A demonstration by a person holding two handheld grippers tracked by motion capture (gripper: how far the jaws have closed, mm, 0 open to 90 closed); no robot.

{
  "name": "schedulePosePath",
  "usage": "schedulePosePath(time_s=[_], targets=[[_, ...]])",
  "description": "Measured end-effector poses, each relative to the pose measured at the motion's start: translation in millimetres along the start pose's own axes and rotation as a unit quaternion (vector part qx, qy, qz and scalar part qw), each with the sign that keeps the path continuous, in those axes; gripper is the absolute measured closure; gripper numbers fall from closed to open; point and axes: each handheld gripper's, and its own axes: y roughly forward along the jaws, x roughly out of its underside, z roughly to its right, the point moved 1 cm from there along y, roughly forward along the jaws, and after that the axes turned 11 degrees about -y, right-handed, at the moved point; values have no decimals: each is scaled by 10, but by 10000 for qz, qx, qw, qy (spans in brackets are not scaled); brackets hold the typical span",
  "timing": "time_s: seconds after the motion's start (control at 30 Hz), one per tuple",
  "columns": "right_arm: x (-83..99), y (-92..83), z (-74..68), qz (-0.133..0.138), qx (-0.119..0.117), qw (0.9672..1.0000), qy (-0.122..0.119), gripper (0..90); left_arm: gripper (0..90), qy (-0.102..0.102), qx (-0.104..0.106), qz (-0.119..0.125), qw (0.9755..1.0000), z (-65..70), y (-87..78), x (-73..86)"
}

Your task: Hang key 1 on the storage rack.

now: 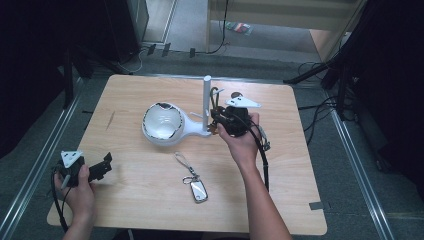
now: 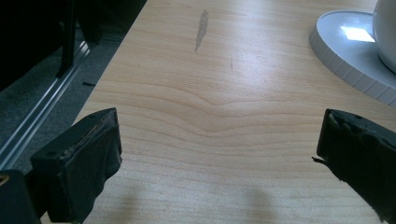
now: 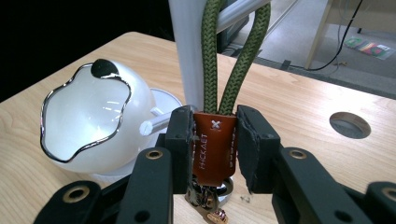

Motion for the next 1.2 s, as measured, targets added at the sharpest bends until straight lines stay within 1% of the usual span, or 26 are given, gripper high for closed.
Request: schedulePosePath(time_s=[0.13,0.47,0.67,0.83,1.0,1.17,1.2], targets=[[9,24,-20,-26,-13,10000,-46,685,1,-4,-5,6,10000,0,1,0],[28,50,-33,-79,-50,9999,-51,684,1,-22,5,5,10000,0,3,-1],[49,44,-33,-96,-27,9999,-89,660,1,-18,1,2,10000,1,3,-1],[75,18,-32,-97,38,9999,-80,612,1,-19,2,6,10000,0,2,-1],[92,-36,-33,-137,97,9998,-116,588,1,-3,2,3,10000,2,2,0],[96,-106,-48,-154,181,9996,-167,555,1,-5,6,4,10000,4,3,1],[95,-121,-55,-175,192,9994,-207,547,1,6,7,-3,10000,4,2,1]])
